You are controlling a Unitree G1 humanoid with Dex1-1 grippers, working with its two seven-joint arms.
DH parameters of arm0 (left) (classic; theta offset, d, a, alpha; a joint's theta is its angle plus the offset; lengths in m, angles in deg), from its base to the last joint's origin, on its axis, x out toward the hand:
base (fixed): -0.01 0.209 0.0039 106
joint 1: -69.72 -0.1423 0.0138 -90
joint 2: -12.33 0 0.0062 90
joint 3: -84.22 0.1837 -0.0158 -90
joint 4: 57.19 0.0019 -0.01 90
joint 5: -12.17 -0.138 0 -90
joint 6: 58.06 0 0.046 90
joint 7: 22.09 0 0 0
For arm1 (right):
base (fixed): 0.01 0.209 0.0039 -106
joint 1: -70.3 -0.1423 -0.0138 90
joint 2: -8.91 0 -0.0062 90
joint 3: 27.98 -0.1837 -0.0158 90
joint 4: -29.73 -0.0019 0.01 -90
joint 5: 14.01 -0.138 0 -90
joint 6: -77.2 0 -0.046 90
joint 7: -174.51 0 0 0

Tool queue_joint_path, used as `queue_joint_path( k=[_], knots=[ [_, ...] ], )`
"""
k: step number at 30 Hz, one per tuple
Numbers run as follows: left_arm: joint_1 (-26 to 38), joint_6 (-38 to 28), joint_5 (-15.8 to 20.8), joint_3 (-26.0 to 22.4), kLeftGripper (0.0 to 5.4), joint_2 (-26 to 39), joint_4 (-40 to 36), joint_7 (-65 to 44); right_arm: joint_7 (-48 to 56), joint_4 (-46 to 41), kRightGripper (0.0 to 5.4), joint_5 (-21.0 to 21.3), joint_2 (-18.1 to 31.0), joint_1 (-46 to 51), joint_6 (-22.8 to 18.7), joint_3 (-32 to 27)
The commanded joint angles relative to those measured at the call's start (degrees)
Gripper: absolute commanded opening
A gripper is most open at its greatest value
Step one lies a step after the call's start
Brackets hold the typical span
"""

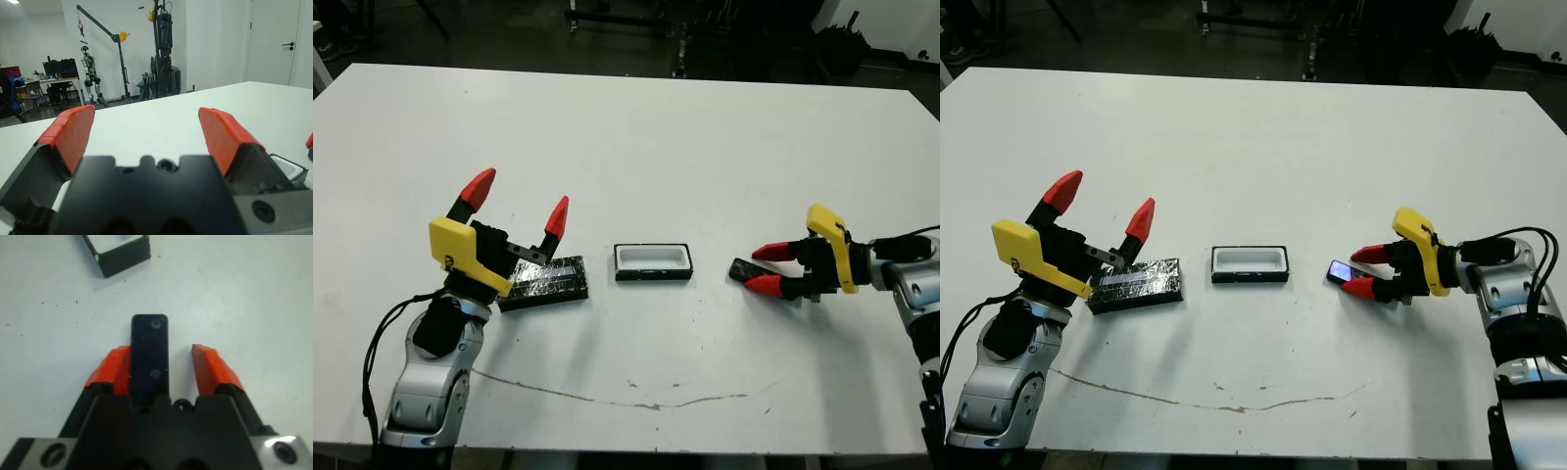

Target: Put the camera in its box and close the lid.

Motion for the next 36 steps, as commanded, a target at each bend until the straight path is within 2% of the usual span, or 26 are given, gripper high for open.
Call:
queue_joint_path(
  k=[1,8,16,20,24,26,29,33,36],
  knots=[
    [0.10,-0.13,-1.00,-0.51,5.40,0.72,0.19,0.43,0.60,-3.12,2.69,-0.08,2.28,0.84,-2.43,0.70],
    [0.23,-0.08,-0.99,-0.84,5.40,0.50,0.24,0.56,0.37,-5.79,1.70,0.43,3.62,0.98,-4.50,2.10],
    [0.24,-0.01,-0.67,-0.82,5.40,0.52,0.10,0.41,-4.33,-9.85,1.70,0.17,3.76,0.86,-3.31,0.77],
    [0.14,-0.25,-0.81,-0.58,5.40,0.27,0.13,0.54,-3.65,-6.54,1.70,-0.29,2.99,-2.58,-2.86,0.93],
    [0.06,-0.59,-1.11,-0.55,5.40,0.36,0.39,0.55,-3.85,-3.52,1.70,0.74,2.27,-4.39,1.83,1.86],
    [0.00,-0.59,-1.19,-0.54,5.40,0.38,0.41,0.57,-4.24,-2.42,1.70,0.51,1.85,-4.79,2.85,1.69],
    [0.02,-0.81,-0.92,-0.49,5.40,0.37,0.68,0.18,-3.72,-0.68,1.70,-1.11,1.03,-5.75,3.79,0.51],
    [-0.15,-0.41,-0.84,-0.31,5.40,0.25,0.46,0.24,-3.43,-0.19,1.70,-3.93,0.12,-7.21,1.44,-1.37],
    [-0.30,-0.04,-0.81,-0.20,5.40,0.20,0.22,0.41,-1.31,1.90,1.70,-6.60,-1.10,-8.79,2.21,-2.74]
  ],
)
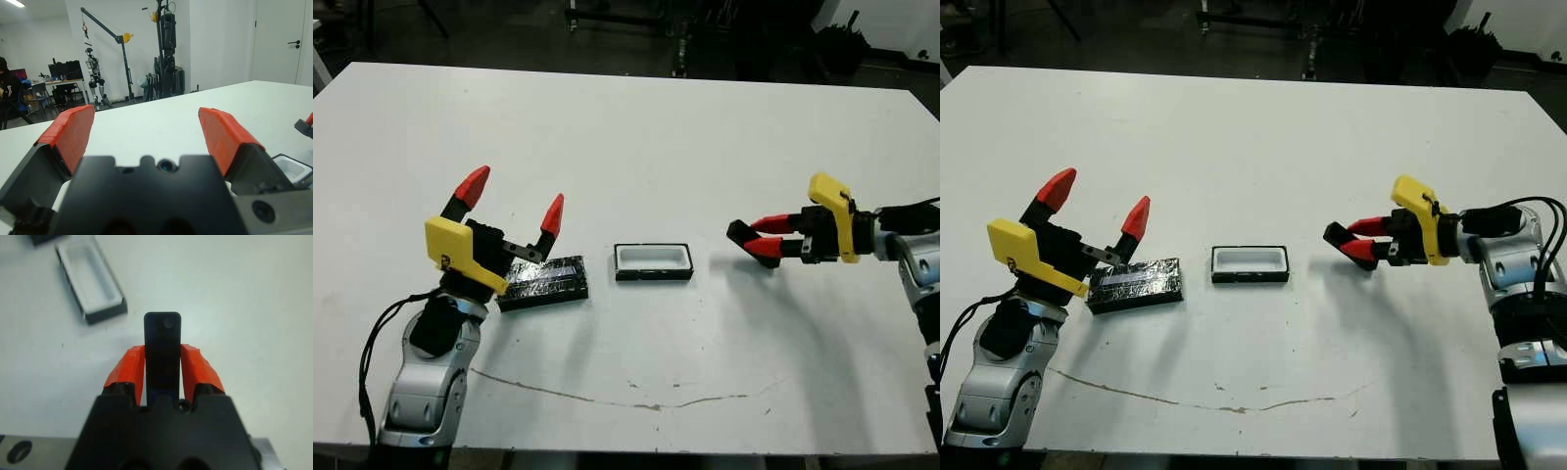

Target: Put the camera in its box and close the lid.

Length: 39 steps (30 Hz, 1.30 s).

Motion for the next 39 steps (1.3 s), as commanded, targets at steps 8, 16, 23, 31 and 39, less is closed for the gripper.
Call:
queue_joint_path(
  k=[8,16,23,31,39],
  knots=[
    [-0.37,1.31,0.18,0.40,5.40,0.00,-0.36,0.21,3.19,5.08,1.70,-2.21,-3.65,-7.21,-1.96,-0.37],
    [-0.31,1.49,0.10,0.53,5.40,-0.16,-0.41,0.52,4.51,10.68,1.70,-1.71,-7.46,-11.43,4.51,-0.36],
    [-0.06,1.81,0.23,0.58,5.40,-0.24,-0.43,0.59,4.04,15.17,1.70,0.09,-9.99,-14.68,5.68,0.83],
    [0.07,1.69,-0.18,0.64,5.40,-0.23,-0.37,0.77,4.65,11.48,1.70,0.90,-13.41,-15.53,4.00,2.92],
    [0.00,1.59,0.67,0.53,5.40,-0.27,-0.34,0.50,5.07,4.10,1.70,1.76,-14.93,-15.22,-3.79,6.97]
  ],
)
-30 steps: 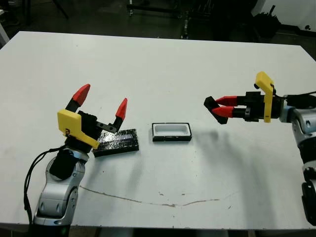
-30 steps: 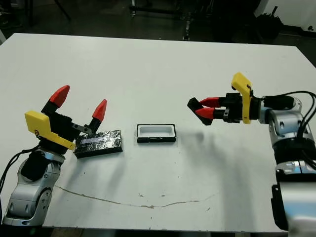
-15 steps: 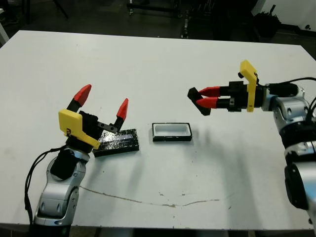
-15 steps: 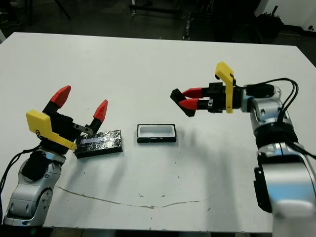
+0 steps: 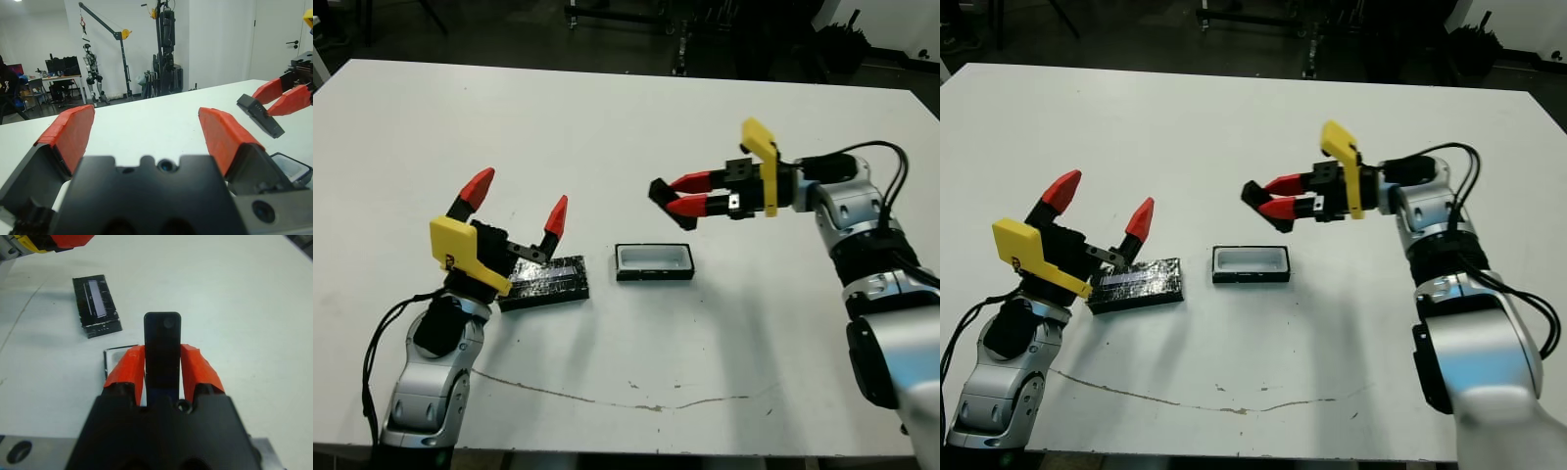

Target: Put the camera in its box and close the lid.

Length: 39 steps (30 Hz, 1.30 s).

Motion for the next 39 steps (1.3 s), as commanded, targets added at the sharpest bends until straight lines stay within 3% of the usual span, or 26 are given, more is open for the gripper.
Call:
queue_joint_path(
  k=[1,11,19,24,39],
  knots=[
    [0.00,0.24,0.11,-0.05,5.40,-0.16,0.18,0.07,0.46,-3.33,1.70,0.40,-0.57,-0.84,-3.24,1.48],
    [-0.12,-0.04,0.16,0.01,5.40,-0.48,0.52,0.27,0.12,-9.27,1.70,-0.11,-1.07,-0.64,-10.43,2.95],
    [-0.21,-0.09,0.19,0.07,5.40,-0.40,0.49,0.04,-0.17,-9.64,1.70,0.97,-1.28,0.07,-9.69,5.14],
    [-0.37,0.32,0.40,0.10,5.40,-0.42,0.18,0.04,-0.64,-9.78,1.70,1.79,-1.13,0.03,-15.62,7.39],
    [-0.44,0.31,0.31,0.21,5.40,-0.54,0.10,0.22,-1.15,-11.43,1.70,3.24,-1.47,2.52,-13.40,9.86]
  ],
)
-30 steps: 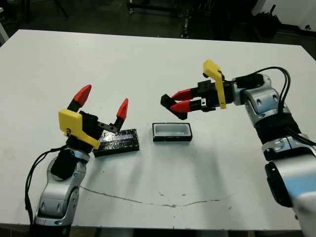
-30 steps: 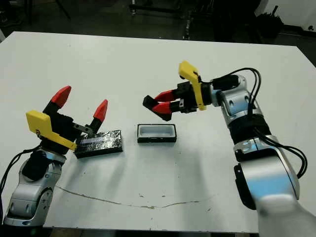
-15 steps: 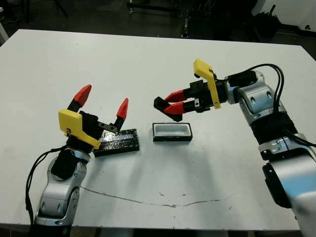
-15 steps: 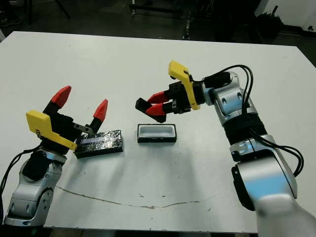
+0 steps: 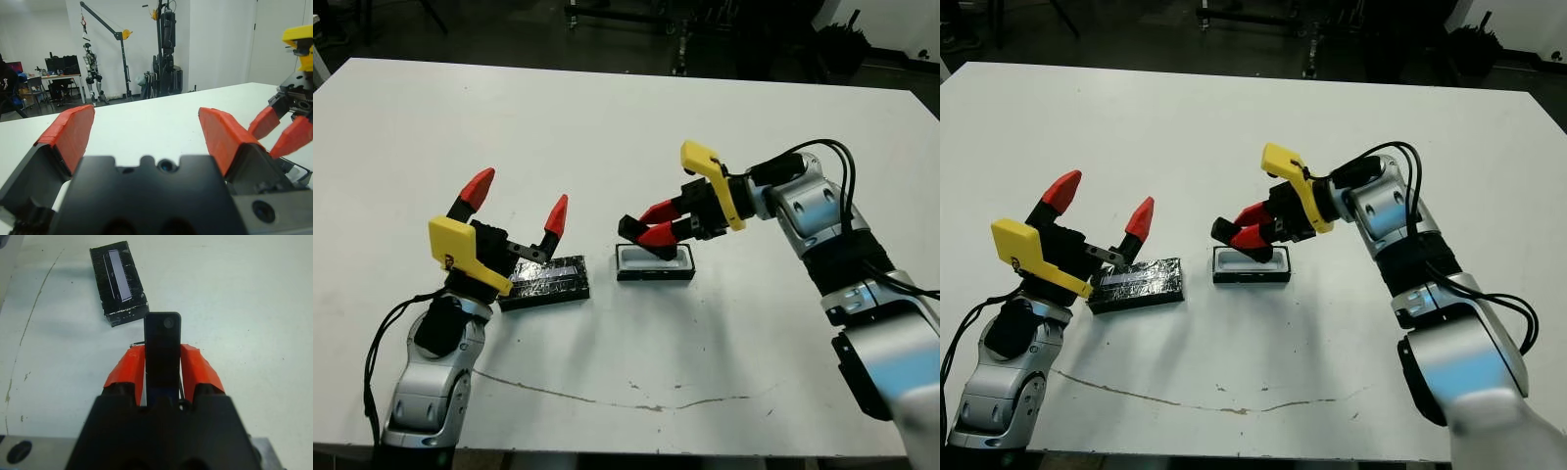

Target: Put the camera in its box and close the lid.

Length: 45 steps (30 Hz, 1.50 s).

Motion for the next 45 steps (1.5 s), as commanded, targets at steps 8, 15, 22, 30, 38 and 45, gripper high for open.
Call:
queue_joint_path(
  k=[8,15,22,30,38,45],
  knots=[
    [-0.59,0.21,-0.10,0.27,5.40,-0.14,0.06,-0.11,0.17,1.50,1.70,1.40,0.40,0.72,2.16,1.78],
    [-0.73,0.56,0.28,0.28,5.40,-0.38,-0.12,-0.06,1.04,3.61,1.70,1.78,0.22,0.65,2.95,2.16],
    [-0.74,0.03,-0.05,0.30,5.40,-0.45,0.12,-0.03,1.14,4.51,1.70,2.69,0.50,1.01,5.48,2.64],
    [-0.80,0.55,0.36,0.29,5.40,-0.39,-0.15,-0.25,1.14,4.24,1.70,4.07,1.17,1.81,8.04,3.01],
    [-0.74,0.25,0.02,0.29,5.40,-0.39,0.00,-0.09,2.40,5.68,1.70,5.36,1.68,2.05,6.54,3.92],
    [-0.82,0.41,0.01,0.30,5.40,-0.51,-0.29,0.12,3.28,8.58,1.70,6.34,2.49,1.91,8.67,4.76]
  ],
)
